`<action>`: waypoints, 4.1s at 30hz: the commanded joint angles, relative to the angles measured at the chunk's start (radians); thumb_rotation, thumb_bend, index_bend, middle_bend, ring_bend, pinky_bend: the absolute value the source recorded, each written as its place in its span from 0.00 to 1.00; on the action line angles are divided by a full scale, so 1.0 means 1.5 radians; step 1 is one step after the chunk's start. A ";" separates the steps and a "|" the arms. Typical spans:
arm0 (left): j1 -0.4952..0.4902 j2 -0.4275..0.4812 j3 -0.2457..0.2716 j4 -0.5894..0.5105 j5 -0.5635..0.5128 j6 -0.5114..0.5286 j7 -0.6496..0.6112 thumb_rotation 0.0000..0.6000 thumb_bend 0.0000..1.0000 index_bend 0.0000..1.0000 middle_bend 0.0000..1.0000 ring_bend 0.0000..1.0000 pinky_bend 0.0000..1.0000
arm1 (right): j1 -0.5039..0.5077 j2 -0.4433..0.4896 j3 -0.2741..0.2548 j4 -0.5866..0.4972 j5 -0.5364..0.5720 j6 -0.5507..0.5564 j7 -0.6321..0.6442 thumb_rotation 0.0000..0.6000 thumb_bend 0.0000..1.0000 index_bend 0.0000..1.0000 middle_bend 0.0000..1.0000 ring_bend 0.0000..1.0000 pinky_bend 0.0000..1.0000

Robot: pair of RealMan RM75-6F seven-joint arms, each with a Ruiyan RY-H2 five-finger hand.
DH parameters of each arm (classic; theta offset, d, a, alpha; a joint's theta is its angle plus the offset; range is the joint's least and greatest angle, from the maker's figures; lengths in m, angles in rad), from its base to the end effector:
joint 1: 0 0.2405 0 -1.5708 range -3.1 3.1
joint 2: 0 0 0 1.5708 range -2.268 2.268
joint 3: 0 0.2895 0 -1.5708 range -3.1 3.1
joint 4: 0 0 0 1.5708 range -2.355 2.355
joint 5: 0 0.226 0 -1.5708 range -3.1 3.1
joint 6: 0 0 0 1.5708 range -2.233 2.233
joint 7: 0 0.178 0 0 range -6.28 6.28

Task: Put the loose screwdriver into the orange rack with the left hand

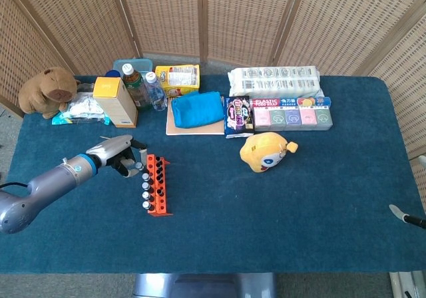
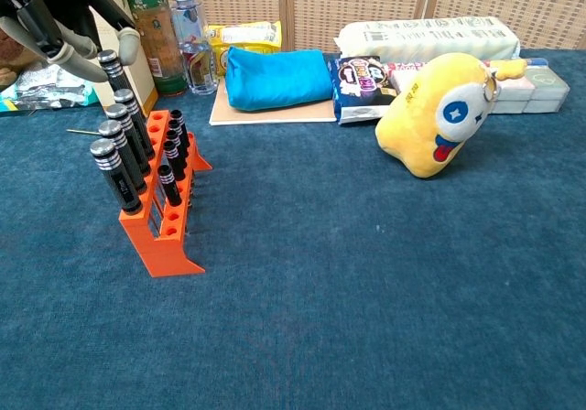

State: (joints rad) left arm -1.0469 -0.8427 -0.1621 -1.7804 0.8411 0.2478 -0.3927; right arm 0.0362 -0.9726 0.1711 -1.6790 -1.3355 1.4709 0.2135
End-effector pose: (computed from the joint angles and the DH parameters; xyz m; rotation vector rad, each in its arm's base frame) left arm -0.1330 0.4220 0.1092 -1.8105 -1.7386 -0.6838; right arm -0.3639 -0.2251 0.2351 1.1077 -0.9936 0.9960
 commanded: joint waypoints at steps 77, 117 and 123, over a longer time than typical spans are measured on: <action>-0.116 0.024 0.118 -0.043 -0.121 0.040 0.116 1.00 0.41 0.42 1.00 0.99 1.00 | -0.006 0.013 0.003 -0.010 0.004 0.002 0.023 1.00 0.00 0.07 0.00 0.00 0.00; -0.007 -0.008 0.020 -0.057 -0.046 0.191 0.090 1.00 0.32 0.28 1.00 0.97 1.00 | -0.006 0.014 0.006 -0.011 0.009 0.002 0.025 1.00 0.00 0.08 0.00 0.00 0.00; -0.001 -0.001 0.020 -0.047 -0.031 0.156 0.098 1.00 0.25 0.28 1.00 0.96 1.00 | -0.006 0.013 0.006 -0.012 0.010 0.002 0.023 1.00 0.00 0.08 0.00 0.00 0.00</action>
State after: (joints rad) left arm -1.0505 -0.8478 -0.1335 -1.8555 0.7891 0.4926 -0.2507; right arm 0.0276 -0.9528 0.1797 -1.6976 -1.3211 1.4733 0.2475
